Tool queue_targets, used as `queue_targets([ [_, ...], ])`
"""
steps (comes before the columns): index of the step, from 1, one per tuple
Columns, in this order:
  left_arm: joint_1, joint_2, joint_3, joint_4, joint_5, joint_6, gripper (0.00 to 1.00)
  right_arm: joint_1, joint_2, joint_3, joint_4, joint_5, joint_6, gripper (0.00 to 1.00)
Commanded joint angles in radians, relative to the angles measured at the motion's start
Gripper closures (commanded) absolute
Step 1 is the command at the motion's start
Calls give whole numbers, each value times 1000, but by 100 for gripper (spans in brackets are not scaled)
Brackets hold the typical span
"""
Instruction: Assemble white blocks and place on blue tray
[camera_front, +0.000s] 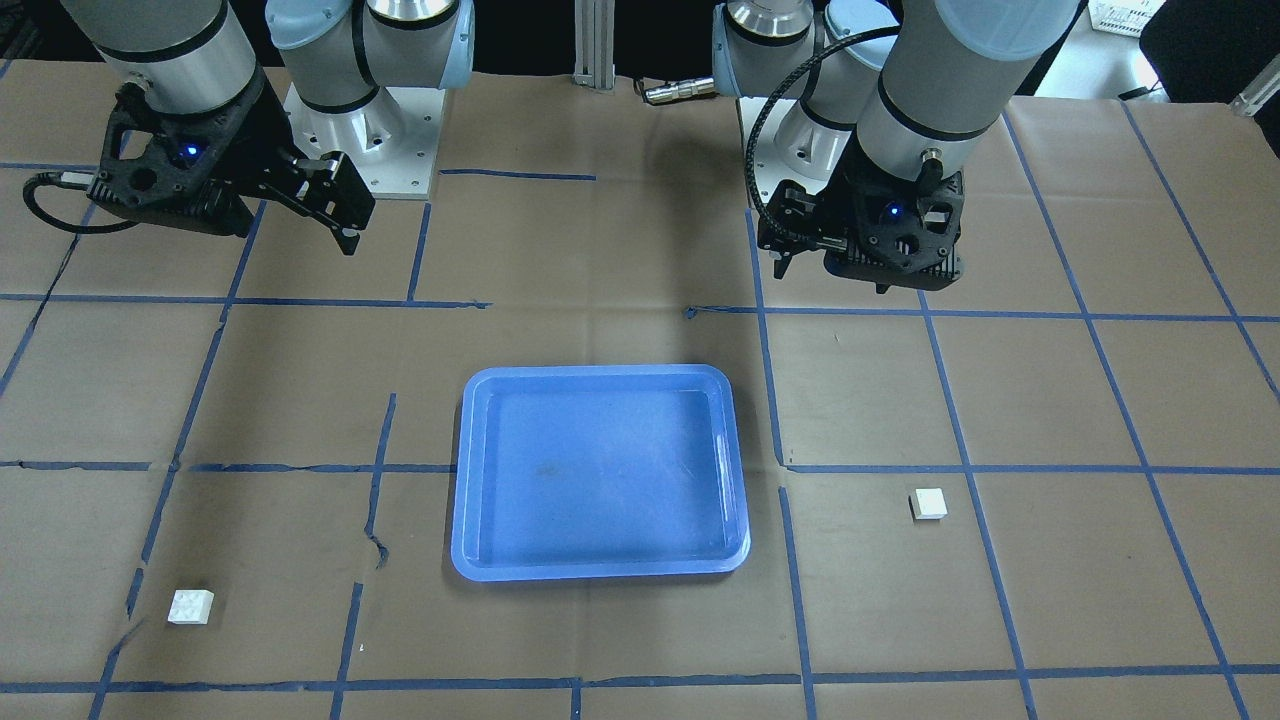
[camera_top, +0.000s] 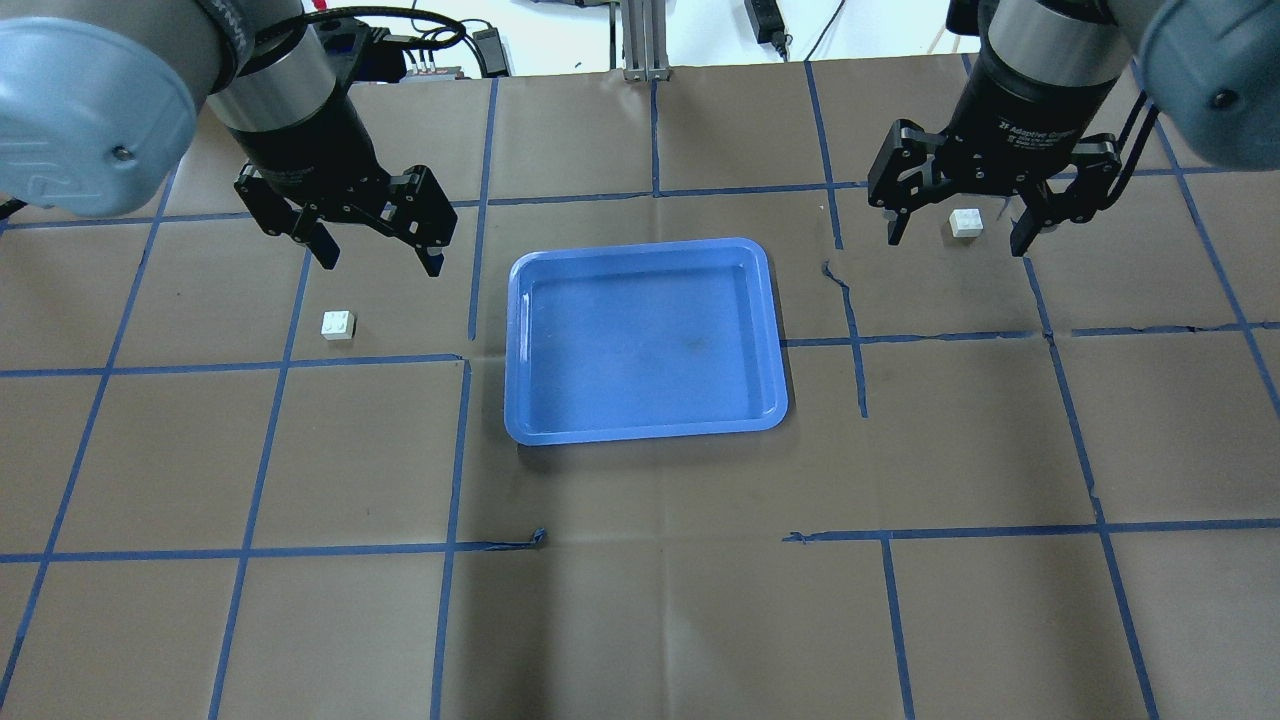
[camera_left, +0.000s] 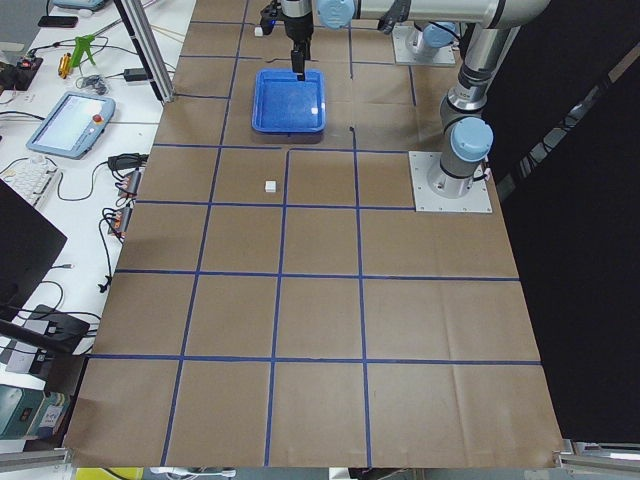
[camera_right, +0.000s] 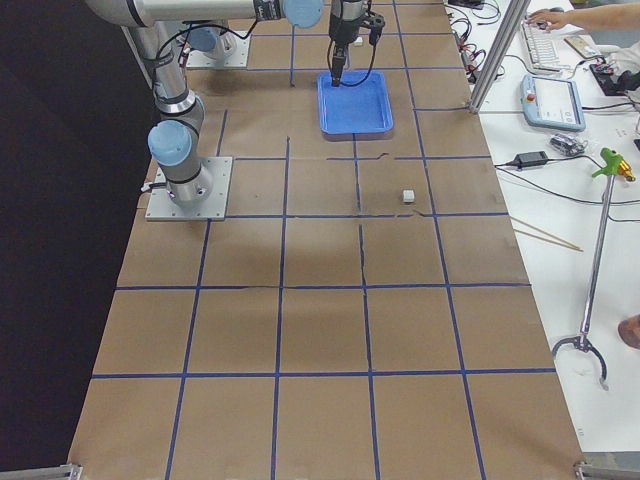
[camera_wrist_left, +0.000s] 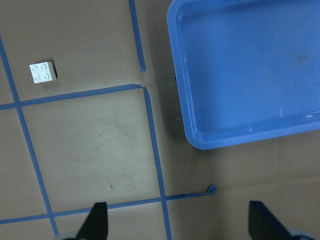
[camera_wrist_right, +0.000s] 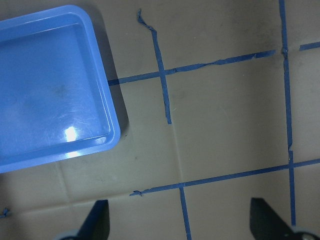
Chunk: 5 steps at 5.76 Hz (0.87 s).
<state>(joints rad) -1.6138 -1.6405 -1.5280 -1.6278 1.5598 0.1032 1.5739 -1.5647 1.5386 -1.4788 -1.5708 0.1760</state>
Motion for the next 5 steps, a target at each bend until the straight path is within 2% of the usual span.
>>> queue_targets([
  [1, 0, 1, 0, -1, 0, 3, 1, 0, -2, 0, 0, 0, 2, 0],
  [5, 8, -14, -9, 6, 8, 29, 1, -2, 8, 0, -6, -2, -7, 0],
])
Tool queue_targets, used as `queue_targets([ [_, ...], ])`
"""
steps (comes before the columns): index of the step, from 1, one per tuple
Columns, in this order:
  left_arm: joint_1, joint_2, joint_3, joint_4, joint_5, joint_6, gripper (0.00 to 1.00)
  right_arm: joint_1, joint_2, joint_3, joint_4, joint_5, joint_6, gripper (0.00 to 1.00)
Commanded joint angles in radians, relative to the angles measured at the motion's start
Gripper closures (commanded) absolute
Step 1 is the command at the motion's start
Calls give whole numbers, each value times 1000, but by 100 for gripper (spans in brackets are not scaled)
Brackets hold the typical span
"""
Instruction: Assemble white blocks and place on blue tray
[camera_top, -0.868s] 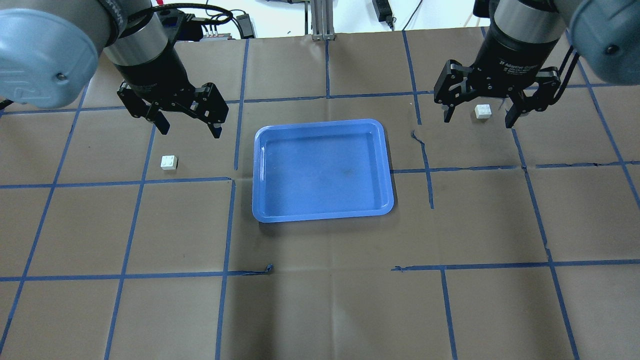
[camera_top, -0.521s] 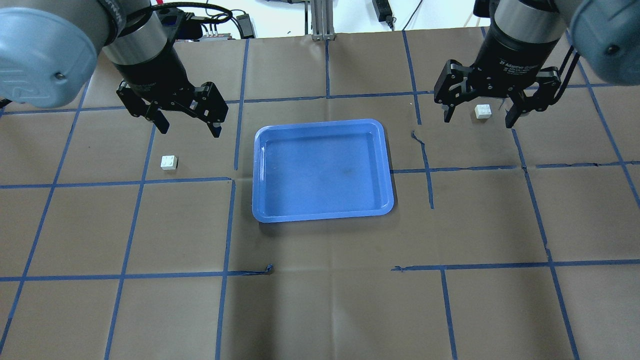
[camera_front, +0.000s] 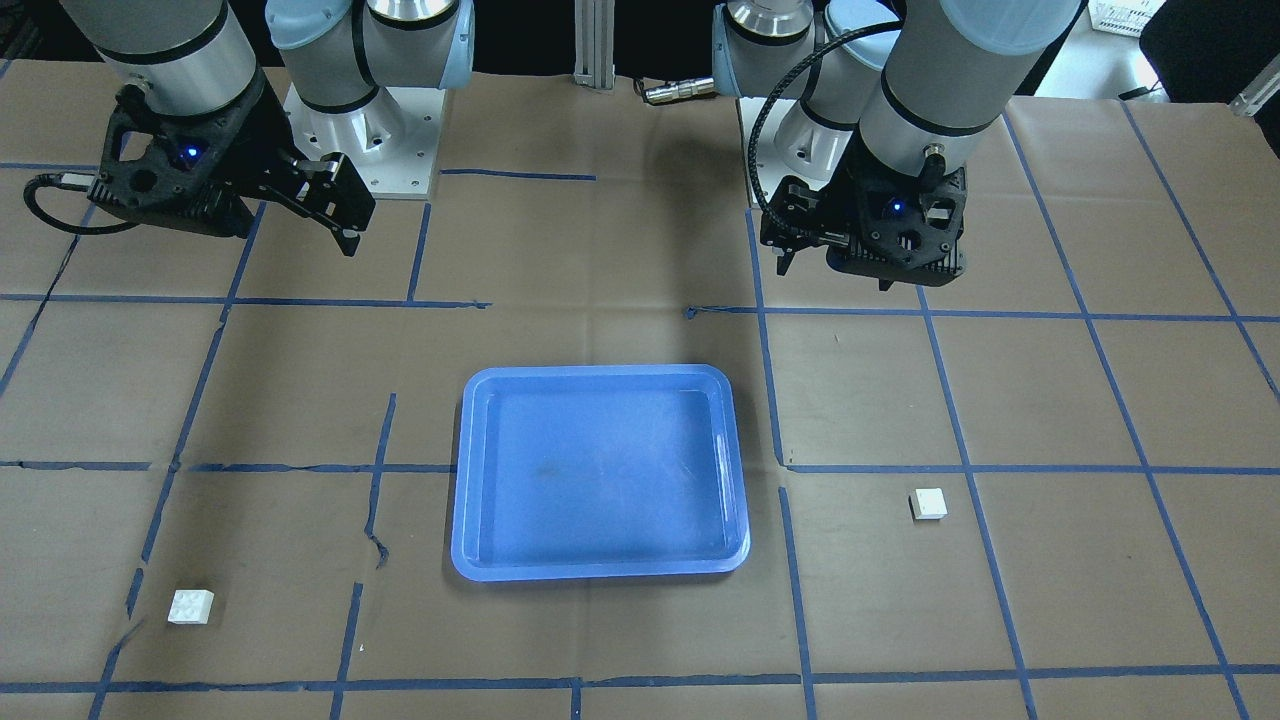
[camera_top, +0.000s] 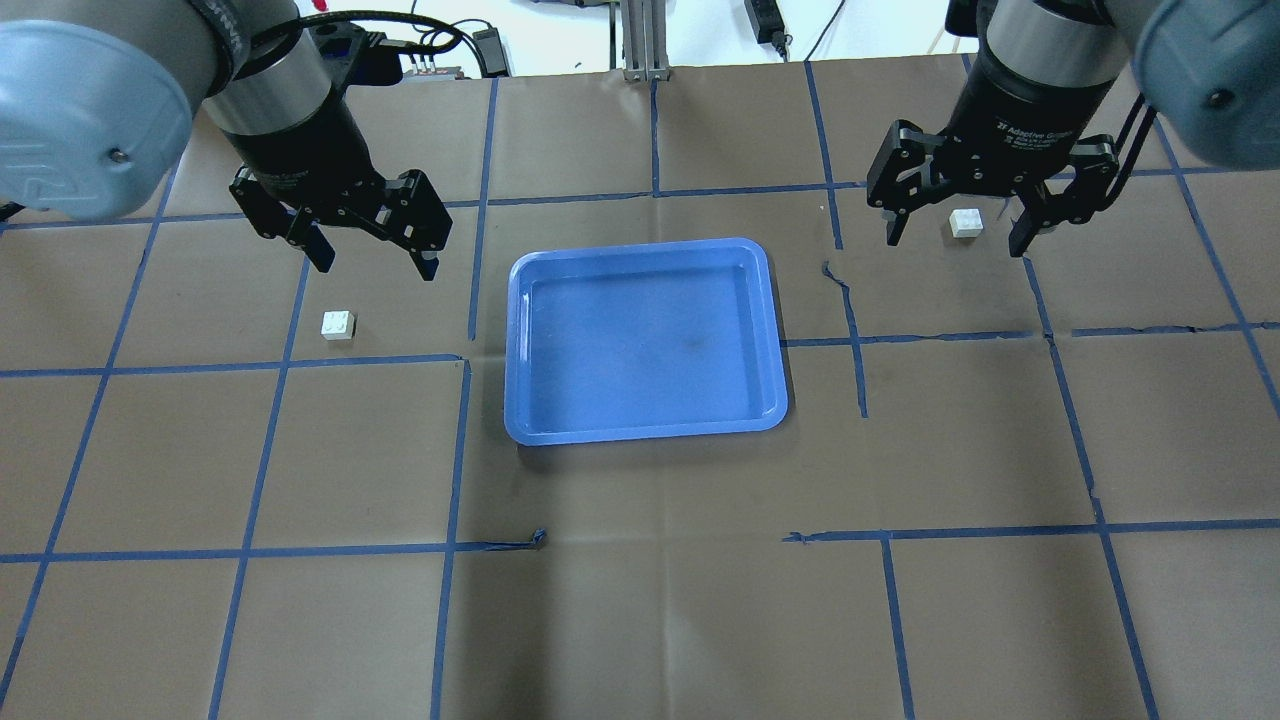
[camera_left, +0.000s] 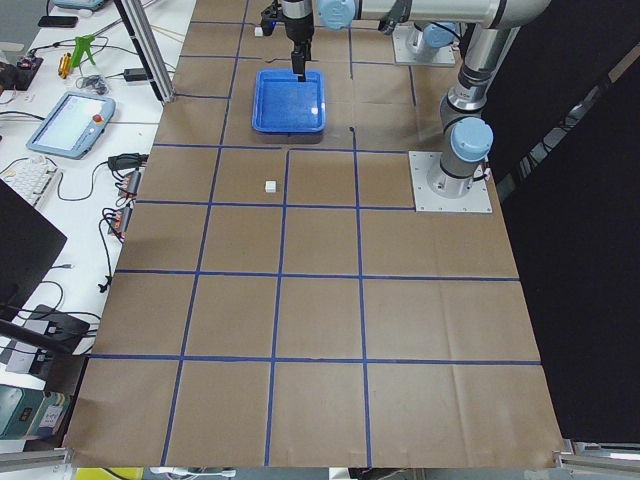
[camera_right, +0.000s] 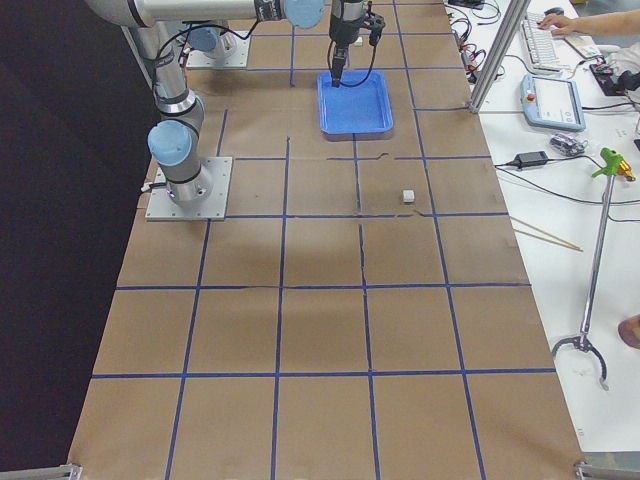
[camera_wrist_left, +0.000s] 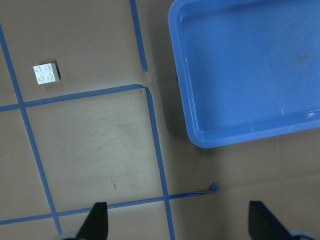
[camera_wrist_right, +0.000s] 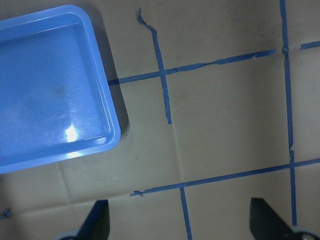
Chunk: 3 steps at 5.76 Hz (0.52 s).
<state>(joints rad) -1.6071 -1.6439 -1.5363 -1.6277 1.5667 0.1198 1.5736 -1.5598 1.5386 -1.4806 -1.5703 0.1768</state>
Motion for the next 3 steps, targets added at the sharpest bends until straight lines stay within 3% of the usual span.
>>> queue_targets([
  [1, 9, -11, -2, 5, 3, 53, 1, -1, 3, 0, -10, 1, -8, 0],
  [3, 96, -43, -45, 9, 1, 64, 1, -4, 4, -2, 0, 2, -11, 0],
])
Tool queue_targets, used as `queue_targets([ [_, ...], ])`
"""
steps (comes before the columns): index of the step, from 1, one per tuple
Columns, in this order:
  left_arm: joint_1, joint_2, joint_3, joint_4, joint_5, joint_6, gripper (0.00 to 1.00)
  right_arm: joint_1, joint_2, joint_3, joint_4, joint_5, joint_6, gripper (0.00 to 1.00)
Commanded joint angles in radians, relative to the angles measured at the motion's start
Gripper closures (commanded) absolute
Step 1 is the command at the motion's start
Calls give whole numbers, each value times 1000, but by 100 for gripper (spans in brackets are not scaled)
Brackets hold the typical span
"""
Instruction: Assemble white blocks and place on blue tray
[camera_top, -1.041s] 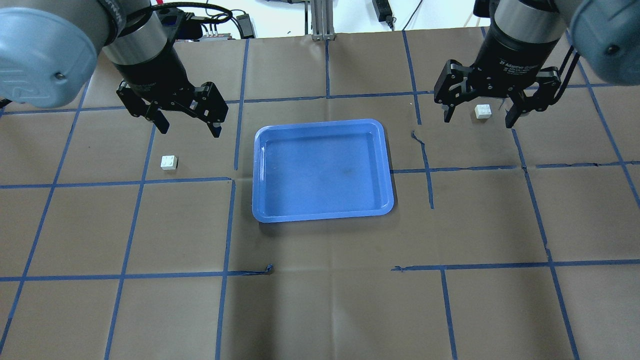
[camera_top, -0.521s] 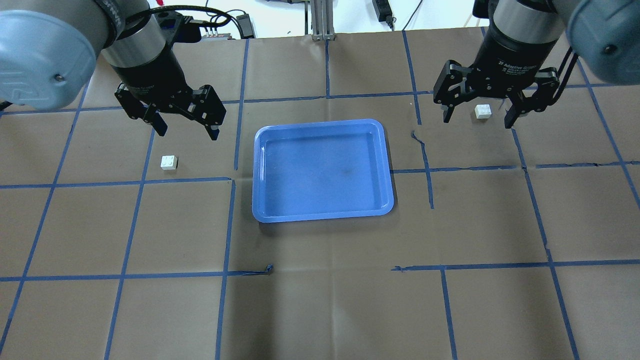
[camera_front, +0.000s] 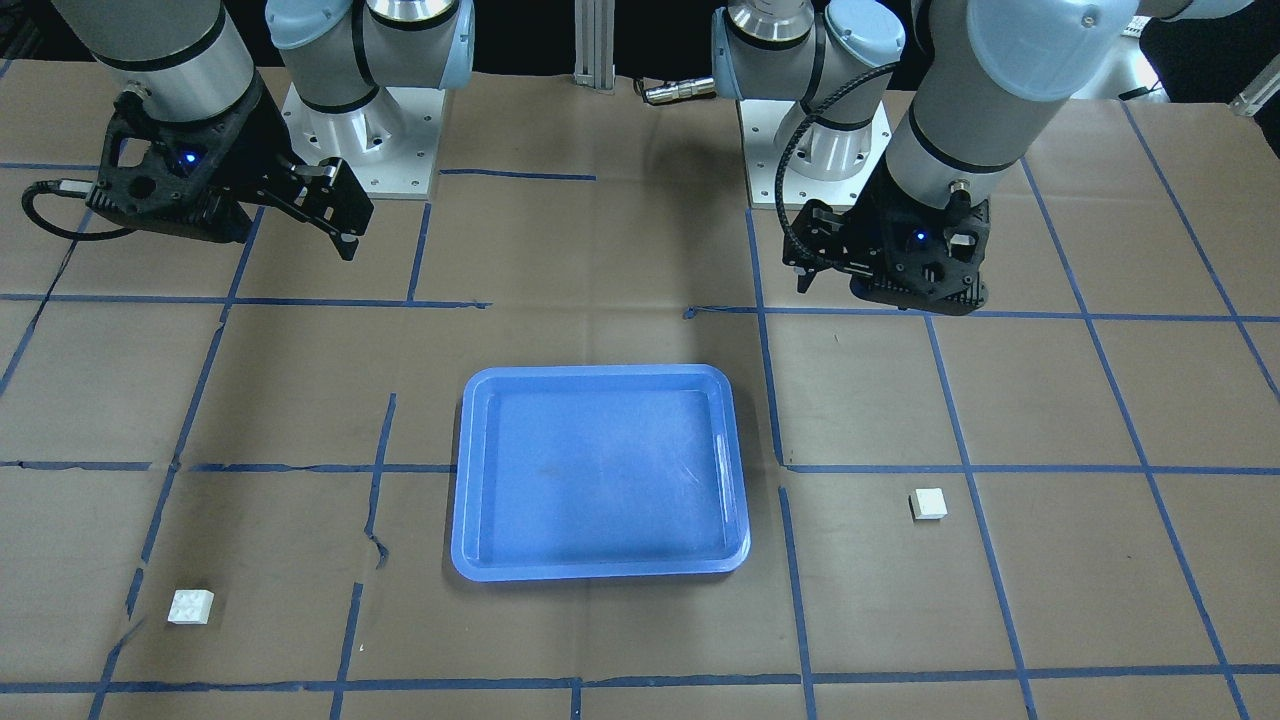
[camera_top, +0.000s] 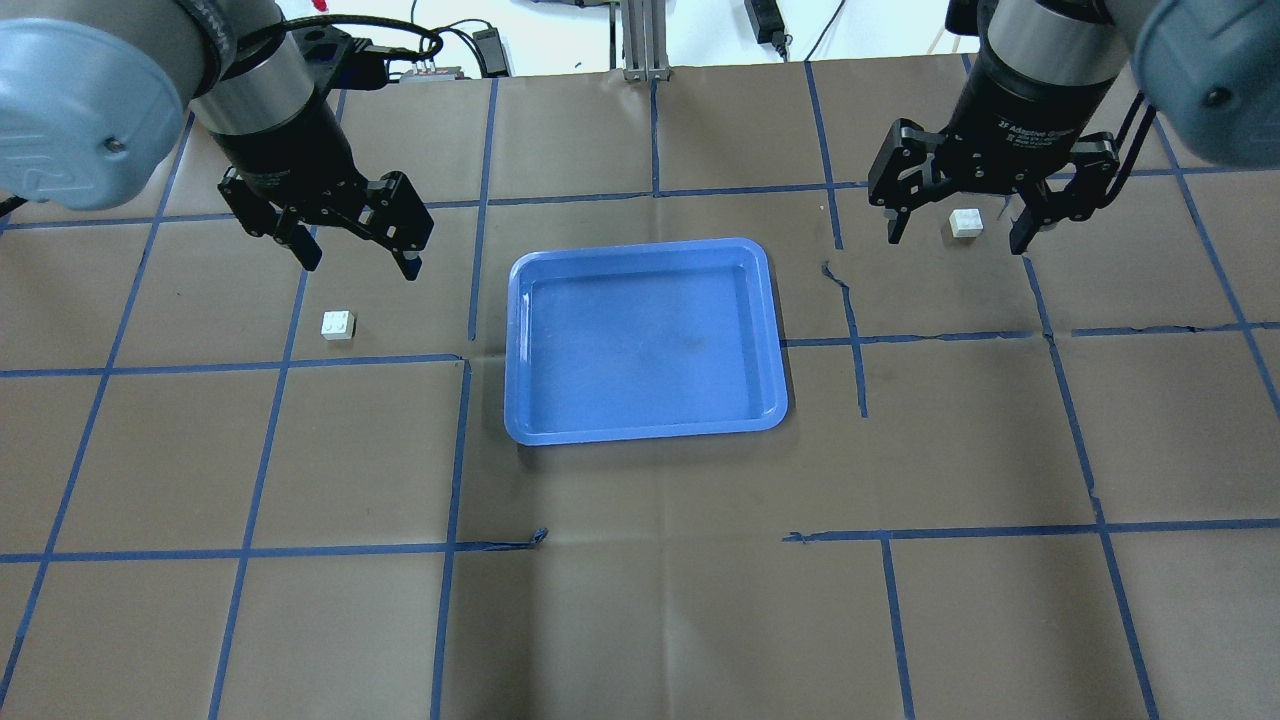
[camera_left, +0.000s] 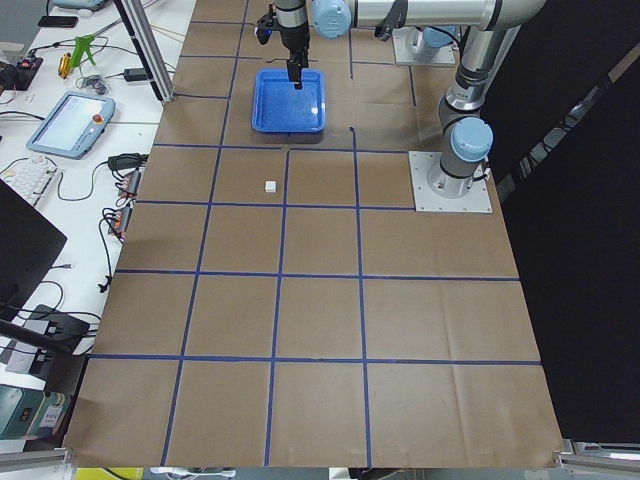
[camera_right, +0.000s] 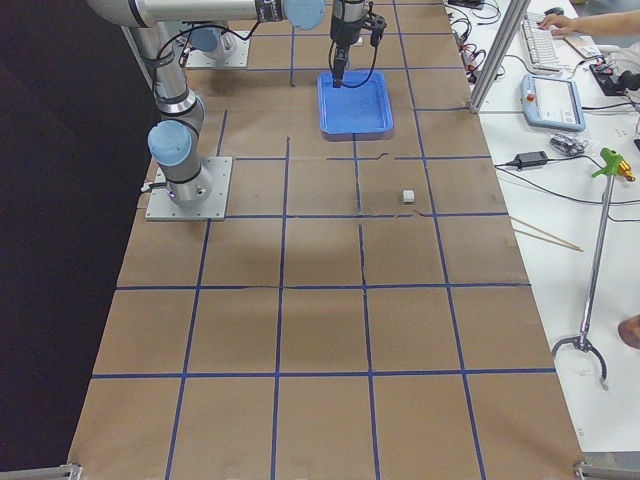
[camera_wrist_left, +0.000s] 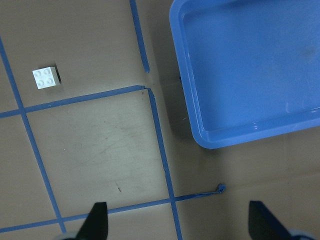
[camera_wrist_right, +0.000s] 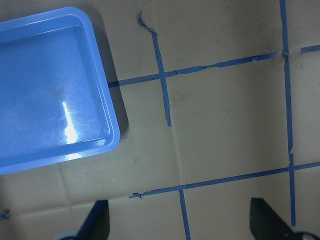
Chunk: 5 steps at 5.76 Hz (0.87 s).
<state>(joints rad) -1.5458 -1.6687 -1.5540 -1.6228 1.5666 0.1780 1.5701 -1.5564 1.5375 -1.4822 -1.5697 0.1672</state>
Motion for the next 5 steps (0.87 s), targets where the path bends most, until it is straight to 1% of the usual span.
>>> queue_targets([
  [1, 68, -58, -37, 67, 0, 8, 1, -2, 1, -2, -4, 3, -70, 0],
  [2, 119, -119, -37, 96, 1, 35, 1, -2, -1, -7, -9, 14, -186, 0],
  [3, 177, -181, -40, 156, 1, 113, 1, -2, -2, -10, -10, 14, -334, 0],
  [4, 196, -213, -44, 197, 3, 168, 2, -4, -1, -5, -12, 13, -518, 0],
  [5, 203, -253, -60, 277, 6, 176, 2, -7, -2, -4, -13, 2, -728, 0],
])
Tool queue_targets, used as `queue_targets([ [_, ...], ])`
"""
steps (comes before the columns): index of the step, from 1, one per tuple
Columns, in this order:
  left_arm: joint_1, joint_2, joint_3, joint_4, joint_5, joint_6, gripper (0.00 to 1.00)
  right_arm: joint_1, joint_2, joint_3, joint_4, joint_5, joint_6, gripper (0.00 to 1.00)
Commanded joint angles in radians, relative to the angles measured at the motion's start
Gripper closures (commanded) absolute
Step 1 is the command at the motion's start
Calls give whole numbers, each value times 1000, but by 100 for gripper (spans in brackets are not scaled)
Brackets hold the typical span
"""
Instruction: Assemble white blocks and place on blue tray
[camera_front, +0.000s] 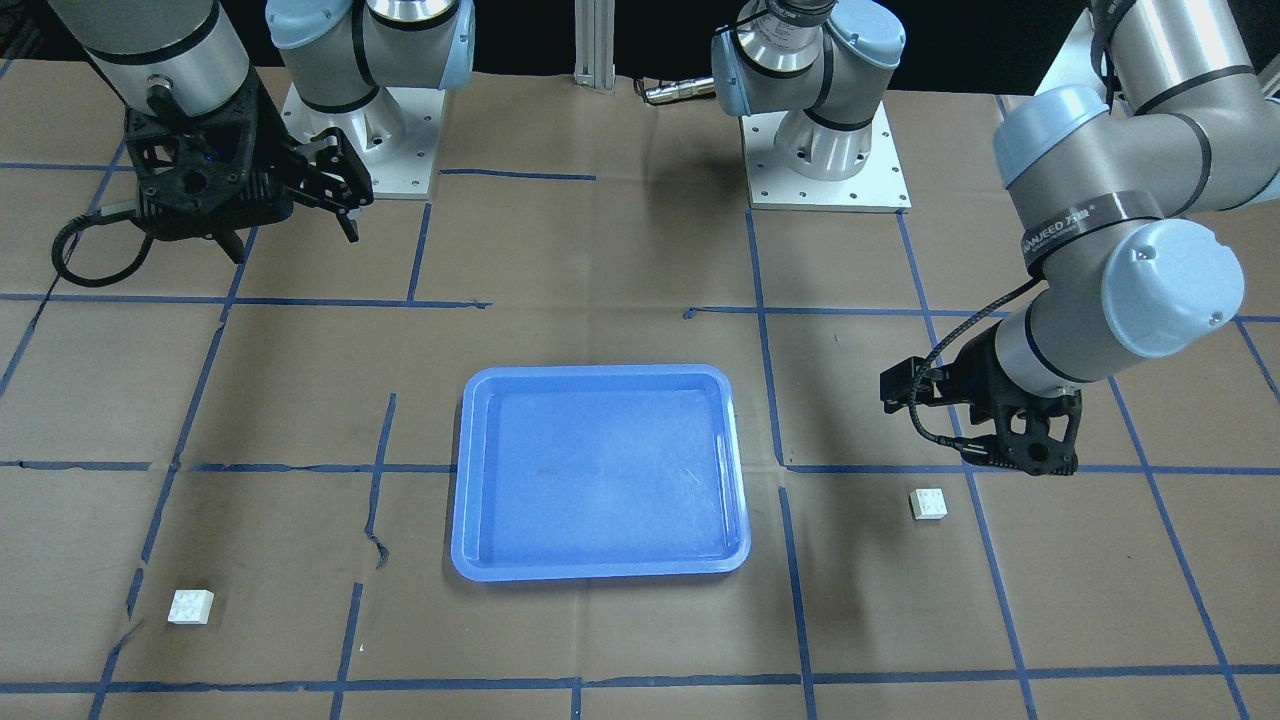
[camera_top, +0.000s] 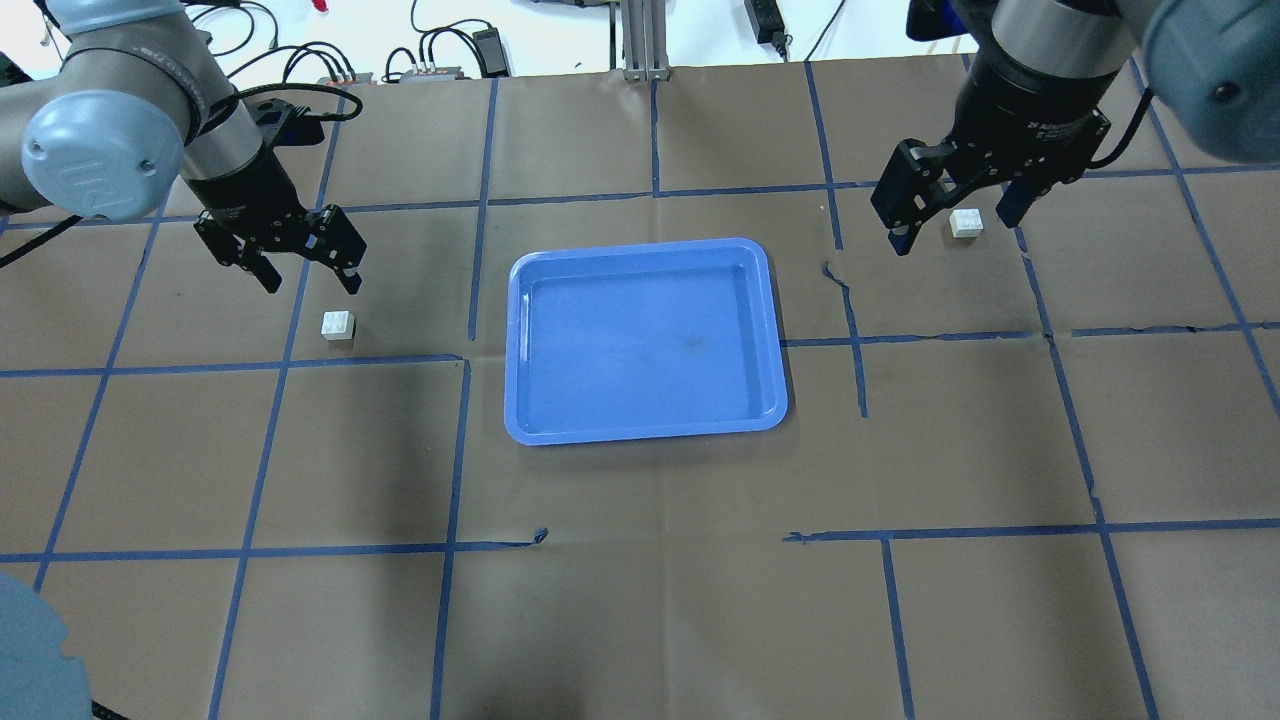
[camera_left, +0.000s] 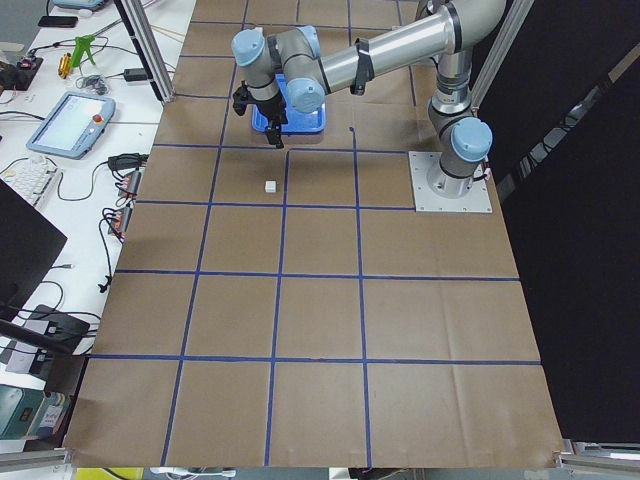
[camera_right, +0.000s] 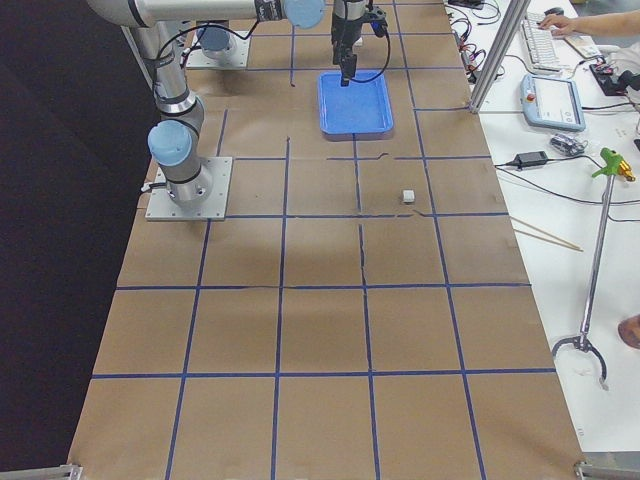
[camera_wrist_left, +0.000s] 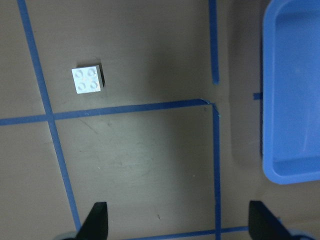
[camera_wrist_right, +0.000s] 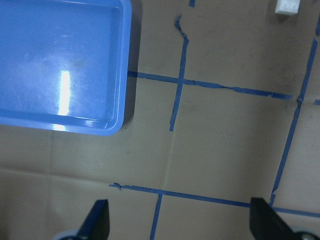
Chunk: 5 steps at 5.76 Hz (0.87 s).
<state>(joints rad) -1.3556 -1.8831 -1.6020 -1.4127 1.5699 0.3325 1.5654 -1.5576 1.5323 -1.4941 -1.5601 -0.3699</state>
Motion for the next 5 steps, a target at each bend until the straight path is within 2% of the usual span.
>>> queue_targets([
  [1, 45, -104, -18, 142, 5, 36, 2, -7, 1, 2, -9, -8, -369, 0],
  [3, 55, -183, -21, 254, 13, 85, 2, -28, 22, 5, -72, -6, -704, 0],
  [5, 55, -217, -26, 290, 15, 86, 2, -62, 91, -1, -225, 3, -1121, 0],
])
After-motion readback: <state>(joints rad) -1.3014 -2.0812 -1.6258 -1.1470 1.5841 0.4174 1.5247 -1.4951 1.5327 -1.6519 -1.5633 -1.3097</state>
